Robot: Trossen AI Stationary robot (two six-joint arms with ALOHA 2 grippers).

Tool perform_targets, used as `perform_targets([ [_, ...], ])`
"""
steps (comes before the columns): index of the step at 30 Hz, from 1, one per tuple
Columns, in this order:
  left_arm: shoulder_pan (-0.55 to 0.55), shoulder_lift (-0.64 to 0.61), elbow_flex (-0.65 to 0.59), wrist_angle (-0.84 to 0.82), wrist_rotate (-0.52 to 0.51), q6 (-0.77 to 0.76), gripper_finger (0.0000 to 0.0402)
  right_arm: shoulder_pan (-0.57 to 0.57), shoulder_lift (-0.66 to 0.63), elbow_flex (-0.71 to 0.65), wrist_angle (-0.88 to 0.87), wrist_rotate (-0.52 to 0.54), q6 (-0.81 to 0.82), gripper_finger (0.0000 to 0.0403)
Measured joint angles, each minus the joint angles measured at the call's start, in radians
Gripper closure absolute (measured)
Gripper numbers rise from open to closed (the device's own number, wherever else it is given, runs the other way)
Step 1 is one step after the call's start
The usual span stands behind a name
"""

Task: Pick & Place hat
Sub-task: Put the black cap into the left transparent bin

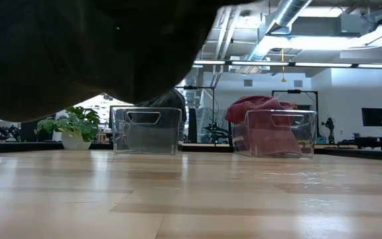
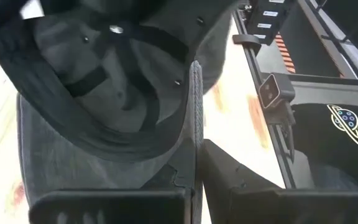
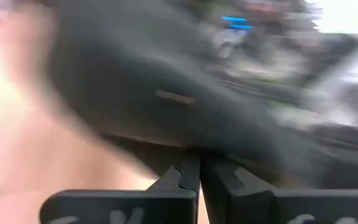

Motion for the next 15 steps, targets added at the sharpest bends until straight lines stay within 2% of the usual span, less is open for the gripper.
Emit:
perform_targets([
  [6, 0.003, 0.0, 0.0, 0.0, -0.008, 0.001, 0.0388, 0.07, 0.0, 0.0, -0.006, -0.473, 0.071, 0.0403],
  [8, 0.003, 0.0, 0.0, 0.0, -0.009, 0.002, 0.0389, 0.089, -0.004, 0.0, 0.002, -0.548, 0.062, 0.0403],
  [11, 0.003, 0.0, 0.0, 0.001, -0.012, 0.004, 0.0388, 0.114, -0.032, 0.0, 0.009, -0.508, 0.033, 0.0403],
  [13, 0.003, 0.0, 0.0, 0.001, -0.012, 0.004, 0.0388, 0.126, -0.058, 0.0, 0.029, -0.382, -0.016, 0.0403],
  [15, 0.003, 0.0, 0.0, 0.002, -0.014, 0.004, 0.0388, 0.131, -0.085, 0.0, 0.086, -0.185, -0.077, 0.0403],
])
